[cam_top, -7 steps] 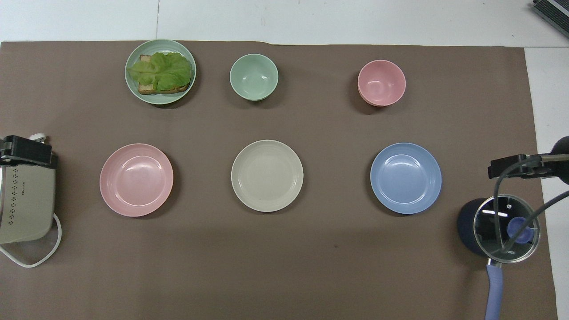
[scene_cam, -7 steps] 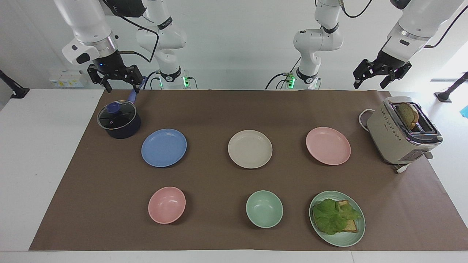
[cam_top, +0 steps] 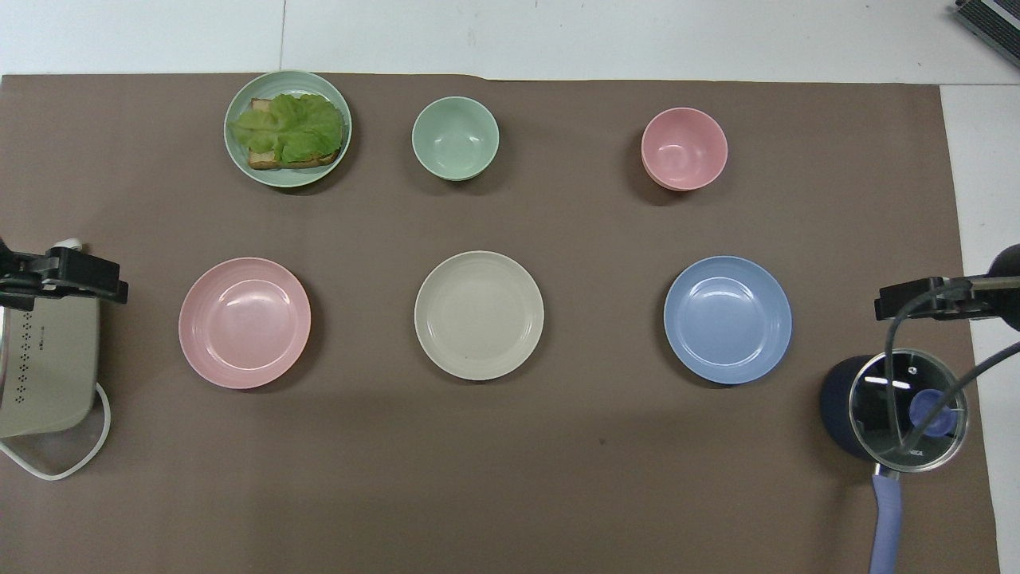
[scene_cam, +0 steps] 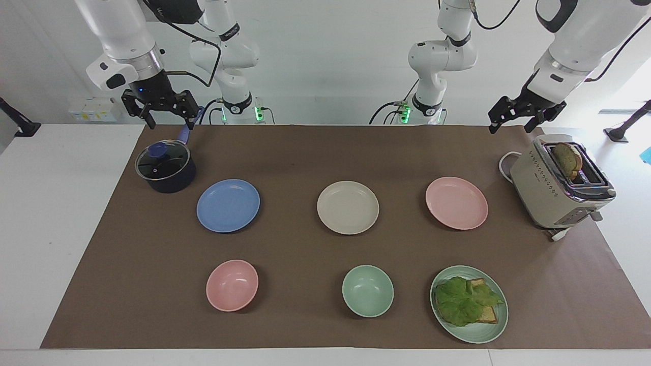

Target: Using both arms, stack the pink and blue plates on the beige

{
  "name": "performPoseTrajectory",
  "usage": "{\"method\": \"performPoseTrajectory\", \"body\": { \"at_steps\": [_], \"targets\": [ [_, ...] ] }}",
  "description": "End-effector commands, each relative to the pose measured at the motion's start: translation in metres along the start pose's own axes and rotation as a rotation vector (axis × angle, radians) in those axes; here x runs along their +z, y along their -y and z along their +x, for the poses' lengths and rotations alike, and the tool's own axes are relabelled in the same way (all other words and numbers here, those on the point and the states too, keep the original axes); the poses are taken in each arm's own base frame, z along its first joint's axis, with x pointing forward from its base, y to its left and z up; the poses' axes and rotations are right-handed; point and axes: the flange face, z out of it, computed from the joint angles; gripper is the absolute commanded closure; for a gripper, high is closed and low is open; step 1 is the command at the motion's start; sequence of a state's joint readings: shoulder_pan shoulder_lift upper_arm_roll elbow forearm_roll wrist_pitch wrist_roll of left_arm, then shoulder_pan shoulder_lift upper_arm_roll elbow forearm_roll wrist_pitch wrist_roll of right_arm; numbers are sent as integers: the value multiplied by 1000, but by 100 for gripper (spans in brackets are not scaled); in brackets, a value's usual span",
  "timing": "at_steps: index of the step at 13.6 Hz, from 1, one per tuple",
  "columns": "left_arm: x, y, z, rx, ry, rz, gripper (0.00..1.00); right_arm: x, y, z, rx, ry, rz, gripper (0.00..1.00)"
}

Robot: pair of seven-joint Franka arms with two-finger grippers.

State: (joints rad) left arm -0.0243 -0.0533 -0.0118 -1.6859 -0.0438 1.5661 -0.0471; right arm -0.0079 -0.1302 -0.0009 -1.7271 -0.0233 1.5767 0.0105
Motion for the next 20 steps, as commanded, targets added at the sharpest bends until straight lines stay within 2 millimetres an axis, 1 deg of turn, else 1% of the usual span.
{"method": "performPoseTrajectory", "body": {
  "at_steps": [1, 2, 3, 4, 5, 6, 7, 8, 10, 11, 14, 16, 17, 20],
  "targets": [
    [65, 21, -3, -27, -25, -2, 0, -1, -5, 2, -15, -9, -1, 0],
    [85, 29, 0, -43, -30, -2, 0, -1, -5, 2, -15, -9, -1, 0],
    [108, 35, 3, -54, -31, -2, 0, -1, -4, 2, -16, -9, -1, 0],
    [138, 49, 6, -78, -35, -3, 0, -1, -4, 2, -16, -9, -1, 0],
    [164, 56, 10, -92, -46, -2, 0, -1, -4, 2, -16, -9, -1, 0],
    [198, 62, 16, -103, -33, -2, 0, -1, -5, 2, -15, -9, -1, 0],
    [222, 68, 21, -114, -19, -2, 0, -1, -4, 2, -16, -9, -1, 0],
    [236, 81, 22, -136, 0, -4, 0, -1, -5, 2, -15, -9, -1, 0],
    [258, 86, 21, -147, 30, -5, 0, -1, -4, 2, -16, -9, -1, 0],
    [262, 88, 19, -152, 15, -4, 0, -1, -4, 2, -16, -9, -1, 0],
    [269, 88, 10, -164, 30, -4, 0, -1, -5, 2, -15, -8, -1, 0],
    [273, 87, -1, -169, 47, -4, 0, -1, -4, 2, -16, -9, -1, 0],
    [275, 86, -2, -167, 52, -4, 10, -1, -4, 2, -16, -9, -1, 0],
    [277, 83, -7, -152, 86, -5, 67, -1, -4, 2, -16, -9, -1, 0]
  ]
}}
